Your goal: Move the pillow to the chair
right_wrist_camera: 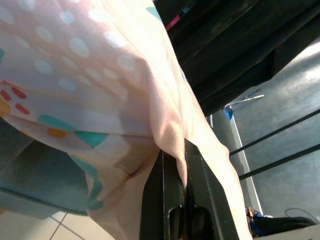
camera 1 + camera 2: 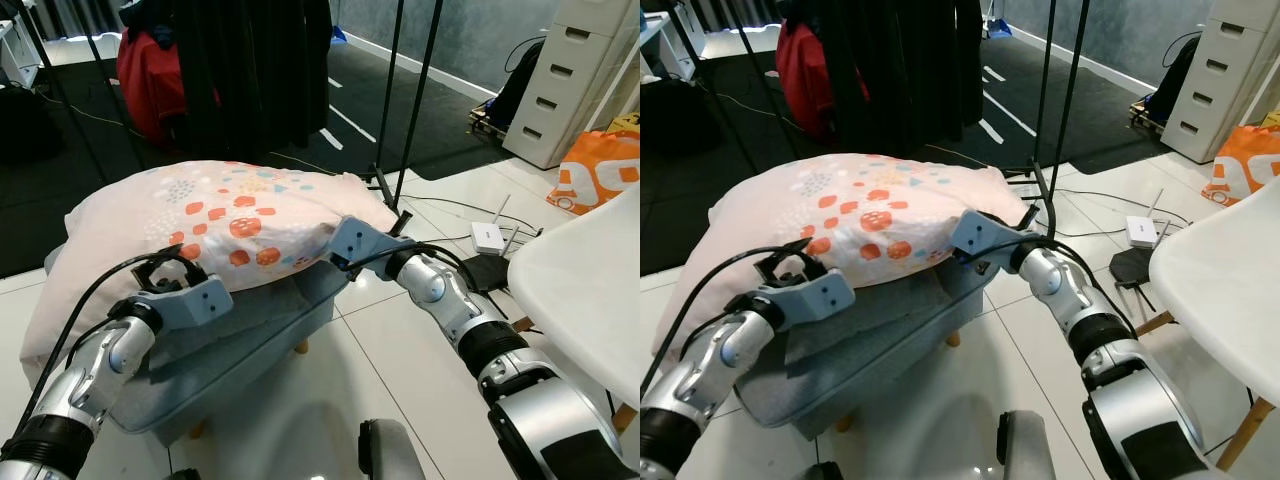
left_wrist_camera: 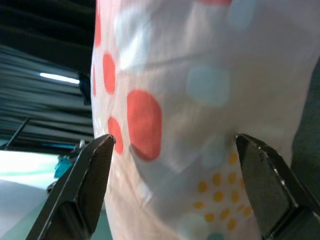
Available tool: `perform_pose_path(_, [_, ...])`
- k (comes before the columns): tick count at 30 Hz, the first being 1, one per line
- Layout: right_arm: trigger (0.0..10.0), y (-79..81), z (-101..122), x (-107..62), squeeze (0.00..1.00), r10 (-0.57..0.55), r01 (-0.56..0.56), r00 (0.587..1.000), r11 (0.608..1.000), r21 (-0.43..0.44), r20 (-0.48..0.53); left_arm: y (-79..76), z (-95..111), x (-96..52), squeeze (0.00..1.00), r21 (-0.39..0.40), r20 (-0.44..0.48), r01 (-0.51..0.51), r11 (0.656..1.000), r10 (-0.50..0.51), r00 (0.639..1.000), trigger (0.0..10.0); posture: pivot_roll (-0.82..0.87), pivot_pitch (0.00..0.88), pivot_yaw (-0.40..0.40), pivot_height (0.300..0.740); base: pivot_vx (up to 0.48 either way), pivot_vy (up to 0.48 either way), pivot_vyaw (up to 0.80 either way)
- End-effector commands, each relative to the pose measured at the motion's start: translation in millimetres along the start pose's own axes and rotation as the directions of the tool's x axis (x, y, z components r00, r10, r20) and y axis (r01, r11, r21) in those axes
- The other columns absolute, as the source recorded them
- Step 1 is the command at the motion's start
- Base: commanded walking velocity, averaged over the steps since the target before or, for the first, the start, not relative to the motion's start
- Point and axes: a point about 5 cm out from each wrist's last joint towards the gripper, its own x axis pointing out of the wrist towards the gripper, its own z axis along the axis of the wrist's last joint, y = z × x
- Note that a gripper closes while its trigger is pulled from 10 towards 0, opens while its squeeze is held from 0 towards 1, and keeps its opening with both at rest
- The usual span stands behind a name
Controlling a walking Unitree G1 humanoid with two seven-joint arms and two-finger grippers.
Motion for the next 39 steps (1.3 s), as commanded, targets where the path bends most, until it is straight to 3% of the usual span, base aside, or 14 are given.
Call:
perform_pose_path(1, [0.0,-7.7,1.8,-1.1,0.0,-0.037,0.037,0.999,0.999,0.025,0.012,-1.9,-11.6,-0.1,1.0,0.05,-0.051,0.024,0.998,-0.021,0.998,10.0,-0.16,0.112,-0.005,0.435,0.0,0.0,0.0])
perform_pose_path(2, [0.0,-7.5,2.1,-1.7,0.0,-0.036,0.035,0.999,0.999,0.026,0.015,-1.6,-21.2,1.2,1.0,0.06,-0.106,0.025,0.998,-0.018,0.994,10.0,-0.17,0.121,0.002,0.435,0.0,0.0,0.0])
perform_pose_path(4, [0.0,-7.5,2.1,-1.7,0.0,-0.036,0.035,0.999,0.999,0.026,0.015,-1.6,-21.2,1.2,1.0,0.06,-0.106,0.025,0.998,-0.018,0.994,10.0,-0.17,0.121,0.002,0.435,0.0,0.0,0.0])
perform_pose_path(6, [0.0,-8.5,1.6,-3.4,0.0,-0.035,0.035,0.999,0.999,0.026,0.017,-6.3,-35.7,2.1,1.0,0.09,-0.184,0.071,0.993,-0.054,0.981,10.0,-0.18,0.14,0.013,0.435,0.0,0.0,0.0])
perform_pose_path(11, [0.0,-11.5,-0.2,-5.9,0.0,-0.041,0.041,0.999,0.999,0.024,0.012,-14.7,-47.1,-1.2,1.0,0.128,-0.244,0.142,0.982,-0.108,0.964,10.0,-0.19,0.155,0.016,0.435,0.0,0.0,0.0])
perform_pose_path(17, [0.0,-12.3,-0.8,-7.6,0.0,-0.042,0.042,0.999,0.999,0.024,0.011,-14.0,-58.3,-6.1,1.0,0.183,-0.299,0.151,0.971,-0.092,0.95,10.0,-0.19,0.162,0.019,0.435,0.0,0.0,0.0])
perform_pose_path(18, [0.0,-12.6,-0.6,-8.2,0.0,-0.041,0.041,0.999,0.999,0.023,0.012,-12.6,-64.9,-8.9,0.2,0.203,-0.333,0.144,0.968,-0.07,0.94,10.0,-0.19,0.168,0.02,0.435,0.0,0.0,0.0])
perform_pose_path(19, [0.0,-12.6,-0.6,-8.2,0.0,-0.041,0.041,0.999,0.999,0.023,0.012,-12.6,-64.9,-8.9,0.2,0.203,-0.333,0.144,0.968,-0.07,0.94,10.0,-0.19,0.168,0.02,0.435,0.0,0.0,0.0])
perform_pose_path(20, [0.0,-13.0,-0.2,-8.6,0.0,-0.042,0.041,0.999,0.999,0.023,0.014,-12.1,-69.5,-10.7,0.0,0.212,-0.358,0.14,0.967,-0.057,0.932,10.0,-0.2,0.169,0.02,0.435,0.0,0.0,0.0])
perform_pose_path(27, [0.0,-16.2,2.4,-9.2,0.0,-0.042,0.042,0.999,0.999,0.021,0.023,-9.9,-70.2,-7.5,0.0,0.219,-0.366,0.069,0.973,0.016,0.93,10.0,-0.21,0.169,0.015,0.435,0.0,0.0,0.0])
perform_pose_path(28, [0.0,-17.5,3.5,-9.4,0.0,-0.042,0.041,0.999,0.999,0.02,0.028,-9.3,-67.4,-4.4,0.0,0.222,-0.355,0.036,0.974,0.047,0.934,0.0,-0.22,0.169,0.012,0.435,0.0,0.0,0.0])
perform_pose_path(39, [0.0,-19.7,8.9,-9.1,0.0,-0.044,0.042,0.998,0.998,0.039,0.042,-15.8,-59.6,2.5,0.0,0.2,-0.343,-0.022,0.979,0.091,0.935,0.0,-0.23,0.142,0.009,0.435,0.0,0.0,0.0])
